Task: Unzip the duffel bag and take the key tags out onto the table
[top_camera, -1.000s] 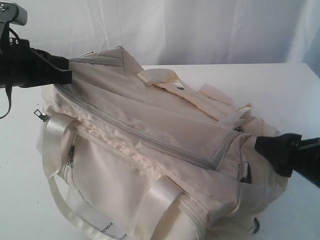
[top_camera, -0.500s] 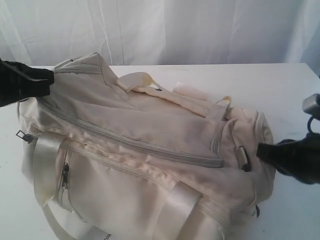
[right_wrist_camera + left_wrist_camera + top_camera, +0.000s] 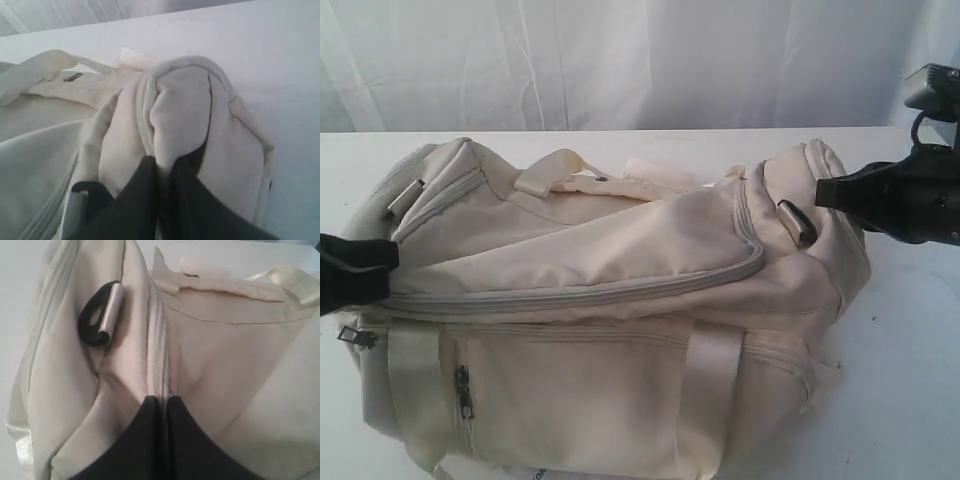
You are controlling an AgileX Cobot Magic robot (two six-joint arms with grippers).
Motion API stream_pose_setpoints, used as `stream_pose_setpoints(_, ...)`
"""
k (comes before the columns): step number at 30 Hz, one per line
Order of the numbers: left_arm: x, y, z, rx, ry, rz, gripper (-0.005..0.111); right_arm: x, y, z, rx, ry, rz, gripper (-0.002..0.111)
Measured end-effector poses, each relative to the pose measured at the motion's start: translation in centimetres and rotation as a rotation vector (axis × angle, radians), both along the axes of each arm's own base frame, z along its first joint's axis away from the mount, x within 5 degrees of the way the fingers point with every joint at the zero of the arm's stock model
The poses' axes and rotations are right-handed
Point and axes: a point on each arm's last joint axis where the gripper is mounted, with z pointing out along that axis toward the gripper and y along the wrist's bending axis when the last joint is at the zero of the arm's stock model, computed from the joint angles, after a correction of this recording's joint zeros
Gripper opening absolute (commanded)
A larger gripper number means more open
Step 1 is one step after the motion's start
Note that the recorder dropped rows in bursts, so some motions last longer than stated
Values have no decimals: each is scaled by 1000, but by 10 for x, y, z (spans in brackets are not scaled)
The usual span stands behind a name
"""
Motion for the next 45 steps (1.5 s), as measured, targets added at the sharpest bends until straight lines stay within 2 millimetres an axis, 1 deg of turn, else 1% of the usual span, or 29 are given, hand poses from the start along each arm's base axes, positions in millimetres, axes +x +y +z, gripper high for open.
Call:
stream_pose_setpoints(5,-12,3,-10,-28,28,17,0,10,1,-7,-15,27,-3,2)
stream_pose_setpoints(11,-17,5,-14,-28,31,27,1,10,2,-10,-50,26,36,2)
stream_pose_setpoints(14,-17,5,-14,-28,29,29,13,10,3,-9,-51,22,45,2)
stream_pose_setpoints(19,-17,7,-15,-12,25,38,50,10,3,-9,-54,20,51,8)
stream_pose_setpoints(21,-17,7,-15,-4,22,43,56,10,4,-9,-63,18,61,8)
stream_pose_setpoints(23,-17,6,-13,4,9,26,57,9,4,-10,-79,15,80,8)
stream_pose_setpoints(25,-15,3,-5,-13,-18,0,57,8,4,-10,-96,12,97,8)
stream_pose_setpoints(28,-13,-3,18,-64,-91,-62,57,8,4,-11,-111,10,107,8)
stream_pose_setpoints(33,-9,-15,66,-169,-238,-168,57,7,5,-11,-123,8,124,9)
stream_pose_setpoints(35,-7,-16,78,-203,-279,-170,57,7,5,-11,-129,7,129,16)
stream_pose_setpoints(36,-6,-17,82,-225,-289,-172,57,7,5,-12,-134,6,133,21)
stream_pose_setpoints(38,-2,-19,84,-269,-285,-180,57,7,4,-12,-154,3,146,34)
stream_pose_setpoints(40,3,-23,81,-306,-262,-207,57,6,4,-13,-162,10,150,49)
stream_pose_setpoints(42,8,-30,76,-336,-228,-239,57,6,4,-14,-158,19,146,60)
stream_pose_setpoints(43,11,-33,73,-340,-215,-253,57,6,4,-14,-154,24,144,63)
stream_pose_setpoints(45,17,-39,66,-348,-188,-272,57,6,4,-14,-149,31,144,65)
